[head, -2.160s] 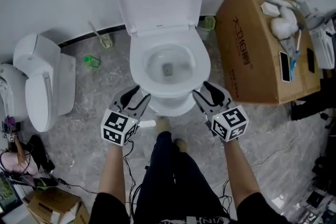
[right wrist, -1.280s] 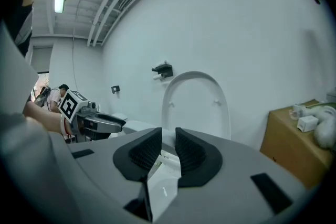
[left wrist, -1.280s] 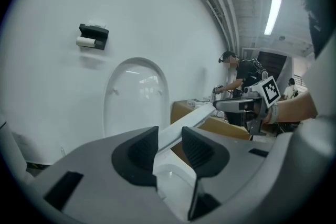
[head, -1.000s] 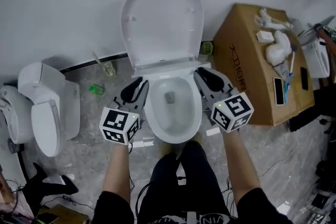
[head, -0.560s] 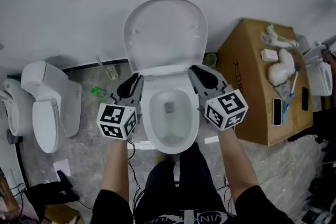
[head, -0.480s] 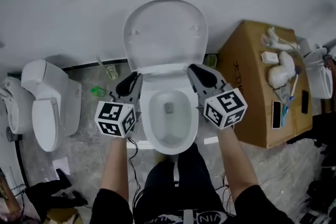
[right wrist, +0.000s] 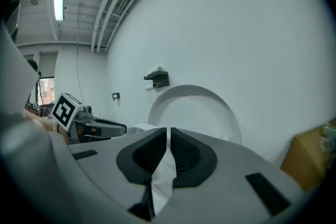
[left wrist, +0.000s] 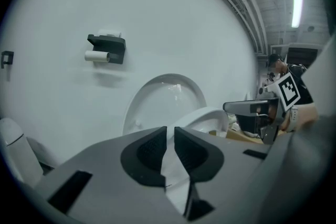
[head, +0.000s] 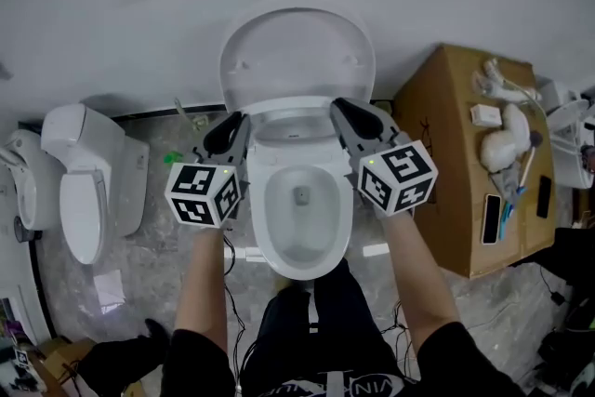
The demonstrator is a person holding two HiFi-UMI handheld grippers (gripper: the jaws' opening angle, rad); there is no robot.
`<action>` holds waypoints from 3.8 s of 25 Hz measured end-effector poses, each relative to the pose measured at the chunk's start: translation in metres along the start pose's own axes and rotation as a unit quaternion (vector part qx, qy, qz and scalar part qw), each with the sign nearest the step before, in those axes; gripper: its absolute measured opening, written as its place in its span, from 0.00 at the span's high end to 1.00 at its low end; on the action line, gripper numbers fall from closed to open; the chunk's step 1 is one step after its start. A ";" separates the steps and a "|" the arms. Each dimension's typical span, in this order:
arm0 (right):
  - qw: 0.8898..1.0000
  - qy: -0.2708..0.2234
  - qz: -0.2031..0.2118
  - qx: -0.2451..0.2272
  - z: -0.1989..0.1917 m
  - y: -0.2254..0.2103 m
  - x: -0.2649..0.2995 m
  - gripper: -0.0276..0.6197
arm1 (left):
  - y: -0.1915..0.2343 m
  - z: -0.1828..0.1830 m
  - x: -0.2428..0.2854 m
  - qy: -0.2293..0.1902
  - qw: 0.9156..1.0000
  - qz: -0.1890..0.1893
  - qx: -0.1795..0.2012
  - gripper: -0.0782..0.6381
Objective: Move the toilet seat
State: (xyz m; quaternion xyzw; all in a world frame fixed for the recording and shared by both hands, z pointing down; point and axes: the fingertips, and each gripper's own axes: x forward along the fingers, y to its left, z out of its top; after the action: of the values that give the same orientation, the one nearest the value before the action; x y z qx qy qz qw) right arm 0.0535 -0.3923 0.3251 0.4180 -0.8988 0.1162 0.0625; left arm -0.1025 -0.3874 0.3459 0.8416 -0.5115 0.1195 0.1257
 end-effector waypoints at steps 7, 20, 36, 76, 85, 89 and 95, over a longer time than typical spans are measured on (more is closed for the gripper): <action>1.000 0.004 0.006 -0.009 0.008 -0.015 0.018 0.91 | 0.011 0.009 0.018 -0.008 1.000 0.019 -0.015 0.82; 1.000 0.010 0.009 -0.012 0.018 -0.037 0.045 0.91 | 0.026 0.021 0.046 -0.005 0.999 0.047 -0.024 0.82; 1.000 0.008 0.014 -0.014 0.024 -0.055 0.071 0.92 | 0.041 0.029 0.071 0.005 0.999 0.052 -0.013 0.82; 0.999 -0.011 -0.001 -0.031 0.013 0.004 -0.044 0.94 | 0.006 0.005 -0.052 -0.041 0.996 0.045 -0.062 0.89; 0.999 -0.011 0.000 -0.040 0.009 0.042 -0.089 0.94 | -0.019 -0.008 -0.111 -0.047 0.995 0.050 -0.074 0.89; 0.999 -0.016 0.000 -0.044 0.010 0.055 -0.107 0.94 | -0.030 0.007 -0.130 -0.064 0.995 0.056 -0.043 0.89; 0.998 -0.020 0.002 -0.055 0.014 0.073 -0.131 0.94 | -0.044 0.028 -0.157 -0.089 0.994 0.060 -0.011 0.89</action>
State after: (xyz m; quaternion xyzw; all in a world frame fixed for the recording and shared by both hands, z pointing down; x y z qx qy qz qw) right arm 0.0815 -0.2536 0.2726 0.4146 -0.9057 0.0585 0.0669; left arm -0.1319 -0.2463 0.2640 0.8152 -0.5717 0.0461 0.0812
